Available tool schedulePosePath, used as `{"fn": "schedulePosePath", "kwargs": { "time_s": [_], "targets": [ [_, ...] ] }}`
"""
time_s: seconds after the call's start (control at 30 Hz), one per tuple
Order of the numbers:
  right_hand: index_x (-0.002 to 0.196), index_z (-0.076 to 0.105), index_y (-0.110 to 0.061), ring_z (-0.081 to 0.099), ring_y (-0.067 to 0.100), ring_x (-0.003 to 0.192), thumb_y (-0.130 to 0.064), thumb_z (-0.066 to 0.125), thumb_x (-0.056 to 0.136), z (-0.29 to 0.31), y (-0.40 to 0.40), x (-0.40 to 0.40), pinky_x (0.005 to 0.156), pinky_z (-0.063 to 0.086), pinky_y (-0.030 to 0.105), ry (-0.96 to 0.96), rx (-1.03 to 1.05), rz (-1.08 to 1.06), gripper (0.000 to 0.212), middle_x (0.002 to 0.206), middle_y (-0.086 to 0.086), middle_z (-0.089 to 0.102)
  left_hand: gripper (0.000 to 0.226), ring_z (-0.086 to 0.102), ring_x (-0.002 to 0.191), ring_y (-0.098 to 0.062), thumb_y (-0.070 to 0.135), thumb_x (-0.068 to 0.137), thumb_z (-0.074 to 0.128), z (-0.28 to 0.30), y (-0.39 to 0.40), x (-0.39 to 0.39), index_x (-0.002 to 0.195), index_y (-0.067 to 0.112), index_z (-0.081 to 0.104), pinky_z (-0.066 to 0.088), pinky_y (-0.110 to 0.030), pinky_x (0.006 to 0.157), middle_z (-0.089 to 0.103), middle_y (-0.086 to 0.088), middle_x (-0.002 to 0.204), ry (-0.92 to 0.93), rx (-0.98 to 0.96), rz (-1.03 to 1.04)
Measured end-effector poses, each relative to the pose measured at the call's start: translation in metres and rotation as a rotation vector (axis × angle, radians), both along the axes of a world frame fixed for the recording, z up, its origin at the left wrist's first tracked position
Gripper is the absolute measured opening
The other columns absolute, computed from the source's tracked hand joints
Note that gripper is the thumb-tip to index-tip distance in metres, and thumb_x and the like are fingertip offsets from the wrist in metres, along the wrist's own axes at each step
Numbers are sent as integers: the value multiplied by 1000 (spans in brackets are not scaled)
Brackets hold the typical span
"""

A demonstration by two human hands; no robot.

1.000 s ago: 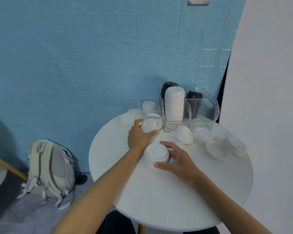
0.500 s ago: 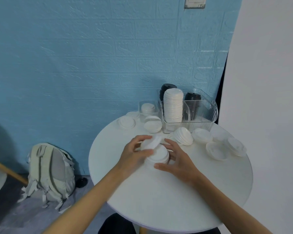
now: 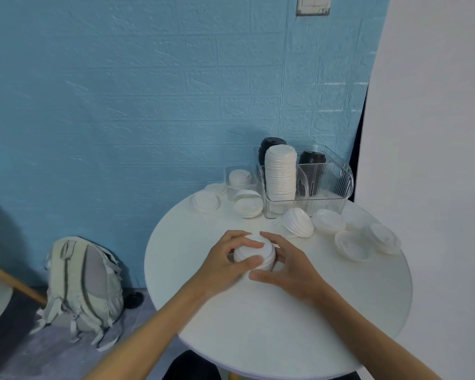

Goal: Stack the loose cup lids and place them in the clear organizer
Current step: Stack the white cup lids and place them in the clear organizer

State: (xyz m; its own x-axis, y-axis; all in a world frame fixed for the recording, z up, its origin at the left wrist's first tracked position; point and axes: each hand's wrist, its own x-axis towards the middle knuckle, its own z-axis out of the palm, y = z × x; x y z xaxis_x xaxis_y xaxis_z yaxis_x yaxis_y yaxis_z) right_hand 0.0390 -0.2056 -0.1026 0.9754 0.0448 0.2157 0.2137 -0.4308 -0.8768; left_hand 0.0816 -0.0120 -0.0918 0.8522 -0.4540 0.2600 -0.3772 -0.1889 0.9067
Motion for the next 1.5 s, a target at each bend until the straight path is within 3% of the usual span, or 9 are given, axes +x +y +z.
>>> {"fn": "schedulePosePath", "kwargs": {
  "time_s": [0.23,0.47,0.57,0.67,0.77,0.93,1.17,1.37,1.5],
  "targets": [
    [139,55,-27,65,5,115,-51,91,63,-2,3,-2,103,53,38,4,27,-40,88,125,-12,69,26,55,126,-3,36,77,85,1,3,2,102,34,81,37,-25,113,60,7,128,30,12,-6],
    [138,55,-27,65,5,116,-59,87,60,1,6,-5,103,53,40,13,26,-50,90,125,-12,69,24,54,126,-1,21,83,85,0,3,1,106,27,81,36,-21,113,58,5,128,66,8,-14],
    [139,54,-28,64,6,118,-60,87,61,2,7,-6,104,52,41,22,23,-50,90,127,-11,68,28,56,125,-2,28,79,87,0,4,4,106,29,81,38,-25,113,60,6,129,71,-10,-12],
    [138,54,-30,63,5,120,-61,86,62,3,7,-6,106,50,41,22,9,-58,87,129,-12,67,38,63,113,-10,42,74,81,7,1,7,107,26,77,47,-26,101,70,13,114,149,-133,2],
    [136,54,-32,61,3,121,-62,84,60,4,6,-5,109,48,39,19,1,-50,87,130,-14,65,32,63,107,-16,45,75,76,16,-4,34,104,31,71,48,-31,95,70,24,102,85,-169,238],
    [137,54,-31,61,3,121,-63,84,60,1,5,-4,109,48,38,23,7,-41,88,130,-14,65,36,60,109,-20,45,90,74,35,-20,90,122,31,63,43,-19,78,59,-1,128,44,9,349],
    [138,54,-29,61,1,121,-61,86,59,2,4,-4,109,48,32,32,27,-32,91,131,-13,64,66,55,123,-29,76,79,65,45,-55,137,130,36,50,48,-45,104,48,-9,138,152,210,515],
    [135,54,-37,60,0,122,-55,88,62,0,3,-2,109,48,32,40,31,-31,82,131,-16,64,87,55,128,-30,80,72,67,35,-69,146,140,30,47,48,-44,104,54,-8,142,220,258,556],
    [135,54,-35,61,0,120,-42,93,66,-1,2,-1,108,49,30,45,48,-24,79,130,-13,65,77,58,124,-26,71,78,72,35,-69,145,135,23,55,48,-36,97,62,-3,136,189,228,569]
  ]
}}
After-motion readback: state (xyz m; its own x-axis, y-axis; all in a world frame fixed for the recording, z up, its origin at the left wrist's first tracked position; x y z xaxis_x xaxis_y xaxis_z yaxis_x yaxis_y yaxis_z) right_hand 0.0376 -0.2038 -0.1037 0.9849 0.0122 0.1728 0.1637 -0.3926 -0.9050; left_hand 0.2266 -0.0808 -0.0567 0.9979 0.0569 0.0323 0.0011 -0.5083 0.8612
